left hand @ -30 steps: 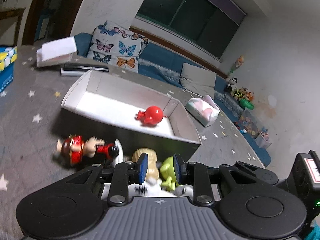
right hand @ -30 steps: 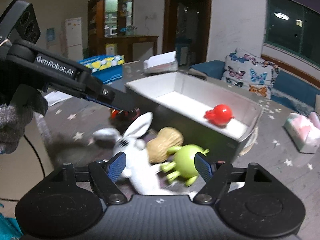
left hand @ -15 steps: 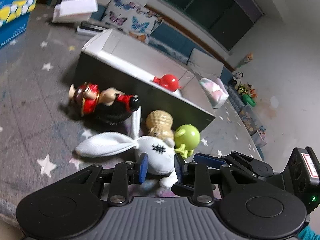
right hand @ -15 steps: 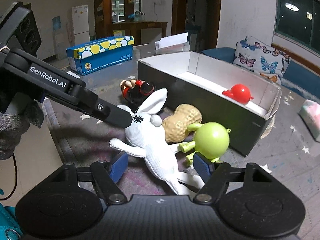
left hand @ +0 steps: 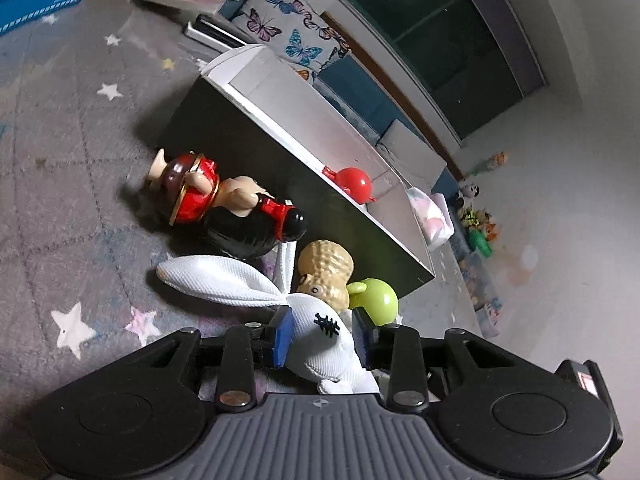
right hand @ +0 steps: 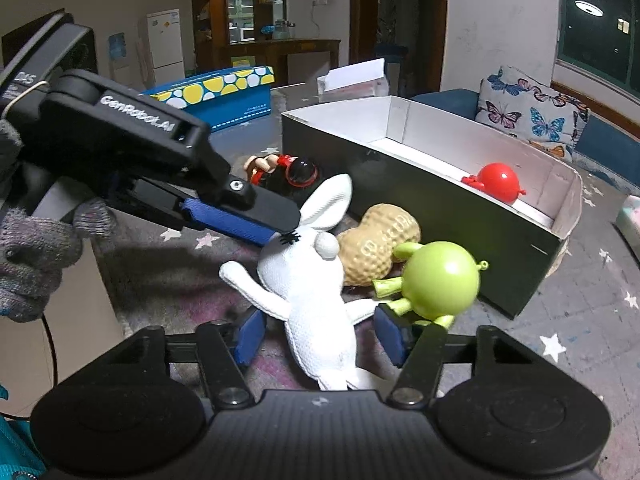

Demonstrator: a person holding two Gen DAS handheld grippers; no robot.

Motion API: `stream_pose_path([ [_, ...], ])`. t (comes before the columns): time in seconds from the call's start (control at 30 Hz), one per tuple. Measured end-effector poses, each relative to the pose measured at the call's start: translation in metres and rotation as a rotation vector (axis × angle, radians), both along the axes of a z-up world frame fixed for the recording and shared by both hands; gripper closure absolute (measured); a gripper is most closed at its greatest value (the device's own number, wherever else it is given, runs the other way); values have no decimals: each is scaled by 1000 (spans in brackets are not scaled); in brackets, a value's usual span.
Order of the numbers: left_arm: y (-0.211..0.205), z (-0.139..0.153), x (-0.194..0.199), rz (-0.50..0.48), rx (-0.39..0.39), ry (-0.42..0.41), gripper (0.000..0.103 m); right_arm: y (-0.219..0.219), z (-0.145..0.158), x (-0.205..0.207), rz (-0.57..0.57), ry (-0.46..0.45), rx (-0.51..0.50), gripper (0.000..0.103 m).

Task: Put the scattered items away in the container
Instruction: 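Move the left gripper to the white plush rabbit and grasp its head, then lift the white rabbit with the left gripper and carry it into the box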

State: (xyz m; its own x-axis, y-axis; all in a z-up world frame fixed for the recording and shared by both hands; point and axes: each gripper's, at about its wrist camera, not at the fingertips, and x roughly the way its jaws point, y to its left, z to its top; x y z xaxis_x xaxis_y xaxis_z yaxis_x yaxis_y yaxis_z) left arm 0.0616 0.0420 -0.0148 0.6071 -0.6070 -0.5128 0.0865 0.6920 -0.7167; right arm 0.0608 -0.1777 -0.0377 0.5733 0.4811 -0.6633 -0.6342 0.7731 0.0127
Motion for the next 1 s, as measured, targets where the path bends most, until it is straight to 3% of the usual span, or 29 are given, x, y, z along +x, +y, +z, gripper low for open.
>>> stream_pose_path([
  [0.23,-3,-3,1,7,7,6,65,6,-3,1,7,3,2,51],
  [0.37,0,-6,1,7,-5,12,68,6,-3,2,9,4,3,62],
  [0.53,-4,0,-6,-14,7,-13,75,3,3,-4,9,-5,6,64],
  [0.8,-9,43,-15,-40,0,-141,77,-6,38,-15,21,-98,31,67],
  [1.0,-17,83,8,-44,-2,-256,77,-7,66,8,25,-193,9,69],
])
